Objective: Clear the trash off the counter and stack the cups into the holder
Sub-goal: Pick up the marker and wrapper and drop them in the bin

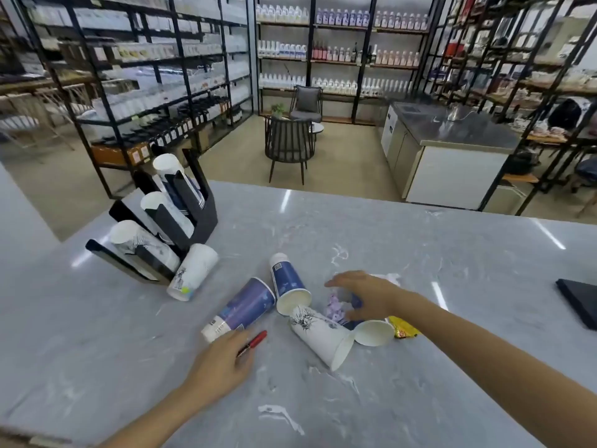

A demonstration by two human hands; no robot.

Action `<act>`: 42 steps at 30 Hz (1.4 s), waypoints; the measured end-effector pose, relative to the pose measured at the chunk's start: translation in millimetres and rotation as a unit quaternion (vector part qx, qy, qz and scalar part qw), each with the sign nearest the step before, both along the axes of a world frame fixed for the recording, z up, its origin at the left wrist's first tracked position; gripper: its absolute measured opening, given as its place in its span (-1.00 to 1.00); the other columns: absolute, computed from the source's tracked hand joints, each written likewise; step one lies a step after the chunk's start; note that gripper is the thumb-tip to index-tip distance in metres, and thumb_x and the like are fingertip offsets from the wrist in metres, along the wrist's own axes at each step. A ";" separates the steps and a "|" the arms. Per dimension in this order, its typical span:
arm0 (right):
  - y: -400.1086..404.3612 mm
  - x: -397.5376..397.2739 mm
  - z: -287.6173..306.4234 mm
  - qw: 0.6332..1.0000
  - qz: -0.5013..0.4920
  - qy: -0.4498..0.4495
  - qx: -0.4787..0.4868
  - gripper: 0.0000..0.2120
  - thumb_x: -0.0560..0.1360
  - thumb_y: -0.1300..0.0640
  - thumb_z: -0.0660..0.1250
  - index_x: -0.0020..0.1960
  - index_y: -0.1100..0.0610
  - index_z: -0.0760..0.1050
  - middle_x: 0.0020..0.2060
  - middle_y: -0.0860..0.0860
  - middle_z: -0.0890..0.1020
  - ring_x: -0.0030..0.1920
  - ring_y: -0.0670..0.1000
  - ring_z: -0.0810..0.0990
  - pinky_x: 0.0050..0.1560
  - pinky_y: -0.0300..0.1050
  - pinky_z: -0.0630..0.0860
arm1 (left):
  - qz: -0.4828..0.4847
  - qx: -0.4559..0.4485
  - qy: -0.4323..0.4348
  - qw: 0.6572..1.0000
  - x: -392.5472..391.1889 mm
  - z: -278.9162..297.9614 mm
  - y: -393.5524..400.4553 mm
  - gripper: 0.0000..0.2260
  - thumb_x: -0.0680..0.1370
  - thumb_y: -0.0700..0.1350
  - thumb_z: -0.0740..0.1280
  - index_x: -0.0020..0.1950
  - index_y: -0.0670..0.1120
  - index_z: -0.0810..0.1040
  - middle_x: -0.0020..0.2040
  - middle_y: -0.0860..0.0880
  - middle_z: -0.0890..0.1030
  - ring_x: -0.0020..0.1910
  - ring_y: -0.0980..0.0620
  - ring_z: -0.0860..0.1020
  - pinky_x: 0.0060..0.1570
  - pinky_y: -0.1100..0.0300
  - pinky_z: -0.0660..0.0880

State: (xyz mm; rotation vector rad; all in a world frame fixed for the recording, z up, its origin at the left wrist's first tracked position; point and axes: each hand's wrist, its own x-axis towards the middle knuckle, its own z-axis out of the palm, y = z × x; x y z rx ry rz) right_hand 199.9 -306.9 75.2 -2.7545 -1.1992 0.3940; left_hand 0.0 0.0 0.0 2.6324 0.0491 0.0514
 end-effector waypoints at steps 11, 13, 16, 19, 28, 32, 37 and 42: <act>26.6 32.3 -33.1 0.987 0.057 0.066 -0.139 -0.22 0.44 -0.10 0.55 0.56 -0.24 0.25 0.63 -0.06 0.18 0.60 0.06 0.16 0.54 0.09 0.24 | 0.057 0.032 0.031 0.997 -1.3 -22.7 -6.4 -0.67 0.59 -0.09 0.28 0.33 0.13 0.56 0.16 0.10 0.59 0.25 0.04 0.52 0.14 0.12 0.54; 29.5 38.4 -37.5 0.987 0.056 0.073 -0.133 -0.24 0.43 -0.10 0.56 0.54 -0.20 0.30 0.62 -0.03 0.21 0.58 0.08 0.20 0.53 0.06 0.23 | 0.057 0.026 0.020 0.998 0.1 -24.3 -7.1 -0.69 0.61 -0.10 0.27 0.32 0.13 0.58 0.15 0.10 0.60 0.23 0.04 0.53 0.14 0.12 0.54; 32.7 48.9 -40.9 0.989 0.061 0.074 -0.117 -0.28 0.39 -0.14 0.59 0.48 -0.08 0.41 0.56 0.03 0.33 0.55 0.08 0.26 0.49 -0.09 0.20 | 0.062 0.012 0.015 0.998 2.7 -27.4 -6.2 -0.68 0.62 -0.15 0.26 0.32 0.12 0.57 0.16 0.09 0.60 0.23 0.04 0.53 0.18 0.14 0.52; 33.6 59.6 -43.8 0.993 0.036 0.067 -0.091 -0.32 0.37 -0.11 0.60 0.41 0.02 0.49 0.50 0.06 0.42 0.55 0.07 0.28 0.42 -0.22 0.22 | 0.066 0.011 0.012 0.998 3.5 -27.6 -5.7 -0.70 0.62 -0.14 0.27 0.30 0.11 0.59 0.15 0.10 0.62 0.20 0.05 0.55 0.19 0.16 0.50; 37.6 75.2 -51.1 0.996 -0.036 0.066 -0.050 -0.42 0.35 -0.04 0.59 0.33 0.01 0.54 0.24 0.04 0.62 0.27 0.12 0.58 0.25 0.00 0.53 | 0.082 -0.023 0.014 0.996 2.4 -20.7 -3.8 -0.72 0.53 -0.18 0.38 0.17 0.13 0.64 0.03 0.16 0.65 0.04 0.10 0.61 0.06 0.21 0.54; 39.9 72.7 -48.4 0.996 -0.017 0.066 -0.052 -0.34 0.40 -0.05 0.51 0.46 -0.15 0.39 0.27 0.03 0.60 0.27 0.11 0.55 0.28 0.03 0.52 | 0.101 -0.081 0.016 0.991 1.7 -16.8 -5.7 -0.72 0.49 -0.19 0.42 0.09 0.17 0.65 -0.09 0.22 0.67 -0.15 0.24 0.61 -0.07 0.40 0.51; 38.8 65.2 -42.5 0.997 0.003 0.060 -0.046 -0.47 0.44 -0.09 0.49 0.37 -0.13 0.47 0.16 0.05 0.63 0.18 0.10 0.59 0.19 0.01 0.56 | 0.129 -0.196 0.013 0.972 1.2 -10.9 -11.2 -0.61 0.44 -0.33 0.44 0.16 0.06 0.66 -0.08 0.10 0.71 -0.16 0.17 0.66 -0.09 0.47 0.52; 41.4 51.8 -29.6 0.998 0.017 0.037 0.040 -0.63 0.42 -0.04 0.49 0.21 -0.05 0.58 0.05 -0.05 0.70 0.09 0.03 0.63 0.15 -0.03 0.56 | 0.147 -0.283 -0.011 0.948 -2.3 1.1 -14.6 -0.55 0.45 -0.38 0.44 0.17 0.10 0.60 -0.04 -0.04 0.68 -0.16 0.16 0.63 -0.11 0.39 0.55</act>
